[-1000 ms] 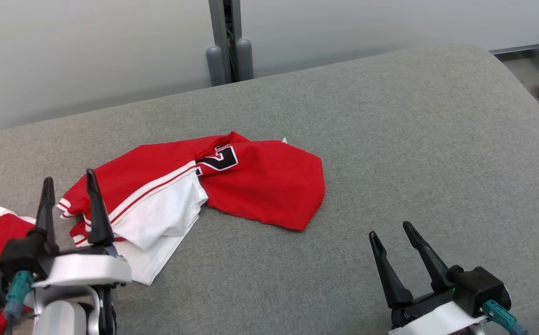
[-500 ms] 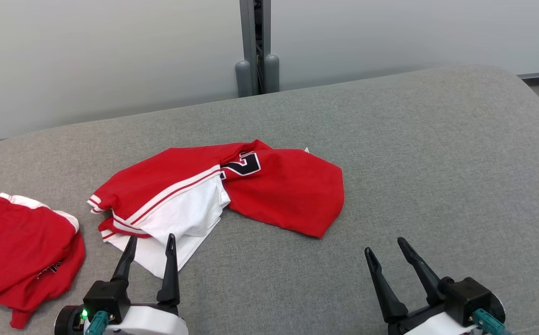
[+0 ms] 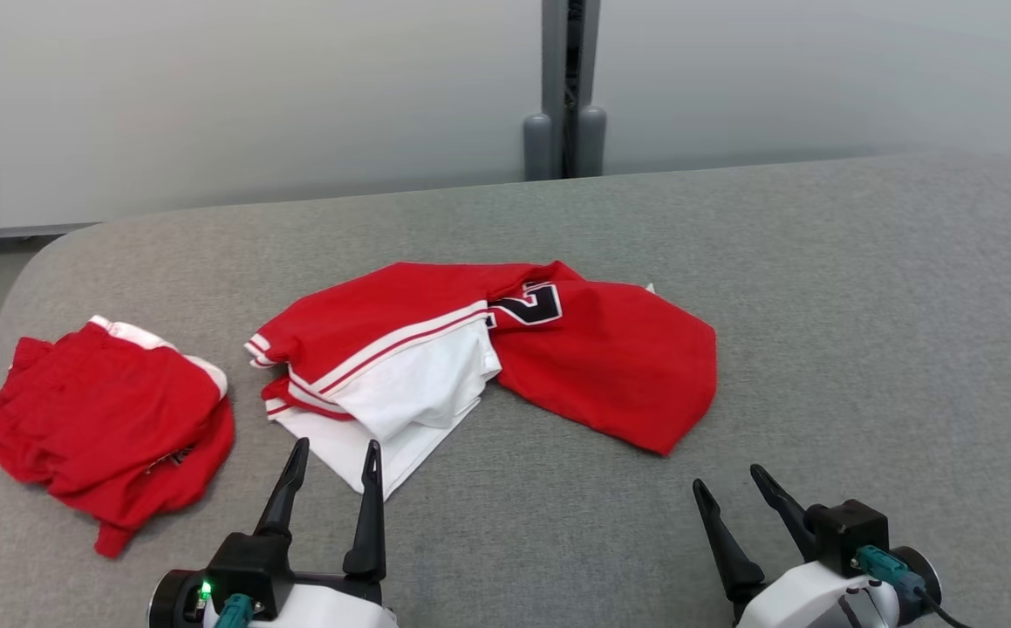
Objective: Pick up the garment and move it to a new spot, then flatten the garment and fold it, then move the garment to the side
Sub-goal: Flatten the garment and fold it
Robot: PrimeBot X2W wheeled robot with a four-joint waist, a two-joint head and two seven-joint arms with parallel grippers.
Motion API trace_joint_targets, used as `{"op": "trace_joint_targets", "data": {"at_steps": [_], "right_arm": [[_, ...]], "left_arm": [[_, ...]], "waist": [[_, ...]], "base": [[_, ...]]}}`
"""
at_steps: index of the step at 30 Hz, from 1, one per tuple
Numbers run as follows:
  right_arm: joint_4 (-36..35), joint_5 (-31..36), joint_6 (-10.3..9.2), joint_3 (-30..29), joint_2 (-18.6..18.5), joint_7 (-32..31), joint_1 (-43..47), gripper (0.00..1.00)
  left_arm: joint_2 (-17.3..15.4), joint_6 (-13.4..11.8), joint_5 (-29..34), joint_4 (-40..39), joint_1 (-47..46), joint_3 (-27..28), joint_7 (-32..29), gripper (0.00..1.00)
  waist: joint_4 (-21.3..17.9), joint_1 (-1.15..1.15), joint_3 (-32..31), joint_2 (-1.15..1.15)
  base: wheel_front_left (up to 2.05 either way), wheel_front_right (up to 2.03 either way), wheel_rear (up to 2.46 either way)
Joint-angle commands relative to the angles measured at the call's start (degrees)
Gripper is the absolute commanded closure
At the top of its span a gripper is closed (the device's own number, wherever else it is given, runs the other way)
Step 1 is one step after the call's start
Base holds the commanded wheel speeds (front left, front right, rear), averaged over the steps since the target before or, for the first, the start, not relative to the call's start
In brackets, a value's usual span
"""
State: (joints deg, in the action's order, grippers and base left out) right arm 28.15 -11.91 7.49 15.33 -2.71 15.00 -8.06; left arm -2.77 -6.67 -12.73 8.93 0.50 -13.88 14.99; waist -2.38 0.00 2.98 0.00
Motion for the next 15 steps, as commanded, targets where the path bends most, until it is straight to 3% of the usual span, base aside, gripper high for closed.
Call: {"op": "trace_joint_targets", "data": {"at_steps": [1,15], "right_arm": [[1.6,0.4,0.01,-0.1,-0.4,0.3,-0.7,0.0],[15.4,6.9,0.0,-8.7,-0.4,0.3,-6.7,0.0]], "left_arm": [[-0.2,-0.5,-0.4,-0.4,0.5,-0.5,0.3,0.0],[-0.2,-1.1,-0.5,-0.6,1.2,-4.6,0.3,0.0]], "waist": [[2.6,0.0,-0.2,0.0],[13.5,0.0,0.4,0.0]], "base": [[0.0,0.0,0.0],[0.0,0.0,0.0]]}}
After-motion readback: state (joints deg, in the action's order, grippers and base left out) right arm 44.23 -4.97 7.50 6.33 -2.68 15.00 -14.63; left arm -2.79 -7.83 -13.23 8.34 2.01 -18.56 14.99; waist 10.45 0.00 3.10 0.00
